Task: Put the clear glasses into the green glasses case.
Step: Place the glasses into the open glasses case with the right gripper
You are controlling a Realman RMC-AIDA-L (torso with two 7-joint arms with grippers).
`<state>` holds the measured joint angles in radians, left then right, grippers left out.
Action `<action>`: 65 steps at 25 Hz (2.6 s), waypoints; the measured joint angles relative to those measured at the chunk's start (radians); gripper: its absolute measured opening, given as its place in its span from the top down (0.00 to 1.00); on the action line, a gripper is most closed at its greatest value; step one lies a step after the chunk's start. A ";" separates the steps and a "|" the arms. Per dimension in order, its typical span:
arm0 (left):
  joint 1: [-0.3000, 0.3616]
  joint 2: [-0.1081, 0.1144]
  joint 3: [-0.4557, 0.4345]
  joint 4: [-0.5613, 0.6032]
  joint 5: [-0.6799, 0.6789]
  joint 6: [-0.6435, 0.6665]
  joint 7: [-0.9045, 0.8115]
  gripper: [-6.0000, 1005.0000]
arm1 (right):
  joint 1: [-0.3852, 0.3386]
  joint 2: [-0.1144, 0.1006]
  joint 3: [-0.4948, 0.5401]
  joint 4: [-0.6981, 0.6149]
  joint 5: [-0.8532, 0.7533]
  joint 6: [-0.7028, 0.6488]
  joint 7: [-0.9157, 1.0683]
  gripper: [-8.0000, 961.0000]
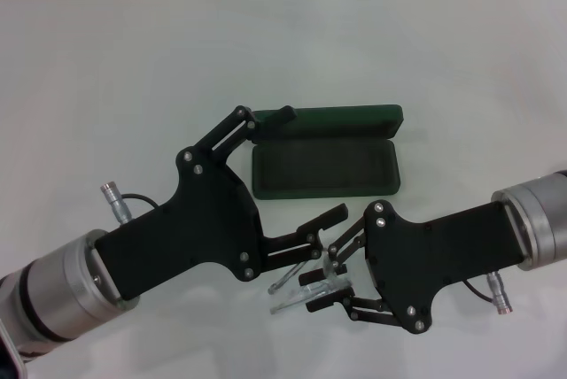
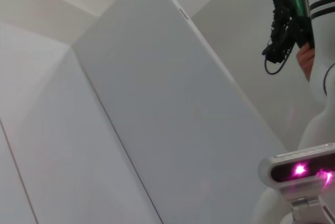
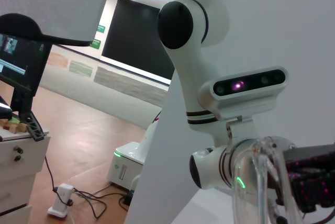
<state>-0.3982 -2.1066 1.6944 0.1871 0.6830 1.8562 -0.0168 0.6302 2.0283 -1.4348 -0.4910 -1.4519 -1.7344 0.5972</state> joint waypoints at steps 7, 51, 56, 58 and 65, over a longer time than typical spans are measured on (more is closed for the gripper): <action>0.003 0.000 -0.002 0.000 -0.014 0.000 0.000 0.13 | -0.003 -0.002 0.000 -0.006 -0.001 -0.001 -0.001 0.86; 0.166 -0.001 0.071 -0.126 -0.548 -0.034 -0.190 0.13 | -0.099 0.000 -0.577 -0.960 -1.031 0.809 1.509 0.86; 0.168 -0.001 0.071 -0.126 -0.534 -0.034 -0.190 0.13 | -0.098 -0.001 -0.602 -0.984 -1.137 0.796 1.620 0.86; 0.168 -0.001 0.071 -0.126 -0.533 -0.034 -0.190 0.13 | -0.097 0.000 -0.604 -0.990 -1.143 0.783 1.634 0.86; 0.164 -0.001 0.081 -0.126 -0.523 -0.036 -0.190 0.13 | -0.104 0.000 -0.605 -0.998 -1.178 0.765 1.678 0.86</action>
<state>-0.2347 -2.1076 1.7751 0.0613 0.1602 1.8199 -0.2071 0.5263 2.0278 -2.0400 -1.4892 -2.6302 -0.9692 2.2754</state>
